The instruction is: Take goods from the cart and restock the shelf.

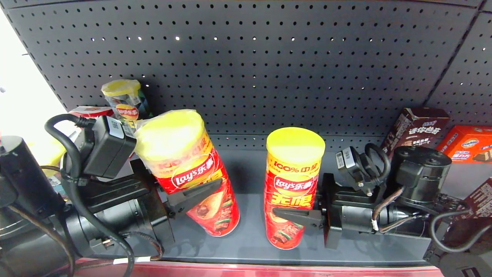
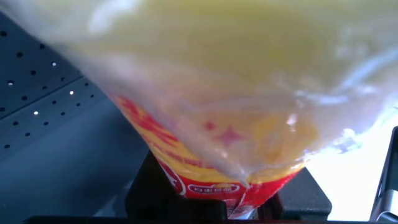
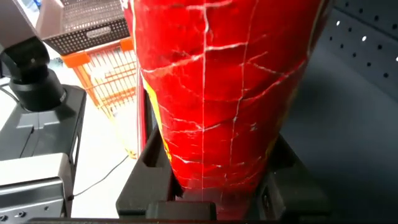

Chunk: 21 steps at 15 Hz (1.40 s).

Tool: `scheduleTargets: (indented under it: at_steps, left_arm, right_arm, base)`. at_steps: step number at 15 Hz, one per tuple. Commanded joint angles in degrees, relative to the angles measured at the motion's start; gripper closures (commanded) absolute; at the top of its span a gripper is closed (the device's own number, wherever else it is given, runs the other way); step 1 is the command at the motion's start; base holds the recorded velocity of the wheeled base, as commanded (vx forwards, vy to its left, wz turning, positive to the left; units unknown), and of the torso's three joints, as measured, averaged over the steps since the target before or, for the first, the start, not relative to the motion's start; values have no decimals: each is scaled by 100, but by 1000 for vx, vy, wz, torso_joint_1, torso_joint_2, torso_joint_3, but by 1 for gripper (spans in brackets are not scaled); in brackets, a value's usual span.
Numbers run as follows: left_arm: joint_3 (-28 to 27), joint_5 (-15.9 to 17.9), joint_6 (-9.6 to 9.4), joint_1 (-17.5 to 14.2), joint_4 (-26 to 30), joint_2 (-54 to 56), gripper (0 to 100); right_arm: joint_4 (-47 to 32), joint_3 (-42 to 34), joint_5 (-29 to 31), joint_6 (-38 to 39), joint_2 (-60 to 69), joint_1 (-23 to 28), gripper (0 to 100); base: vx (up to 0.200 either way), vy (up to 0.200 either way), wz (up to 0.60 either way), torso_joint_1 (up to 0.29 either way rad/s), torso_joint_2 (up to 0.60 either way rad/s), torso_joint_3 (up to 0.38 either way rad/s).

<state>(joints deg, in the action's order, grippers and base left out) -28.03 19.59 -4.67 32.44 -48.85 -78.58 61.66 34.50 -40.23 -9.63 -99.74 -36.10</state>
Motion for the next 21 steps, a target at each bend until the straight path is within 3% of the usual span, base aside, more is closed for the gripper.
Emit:
scheduleTargets:
  at_steps: [1,7,8,14,21]
  left_arm:
    - [-1,1,1,-1,-2,-35,100]
    - [16,1,1,-1,-2,-26,100]
    - [16,1,1,-1,-2,-26,100]
    - [34,1,1,-1,-11,-8,100]
    - [69,1,1,26,-46,36,100]
  right_arm:
    - [92,-13,-2,-4,-203,41,100]
    - [250,-119,129,-39,-362,76,100]
    - [259,-136,156,-30,-318,76,0]
    - [268,-374,261,-21,254,147,0]
    - [180,-1806,683,93,2354,164,0]
  base:
    - [0,0,0,0,0,0]
    - [0,0,0,0,0,0]
    - [0,0,0,0,0,0]
    - [0,0,0,0,0,0]
    - [0,0,0,0,0,0]
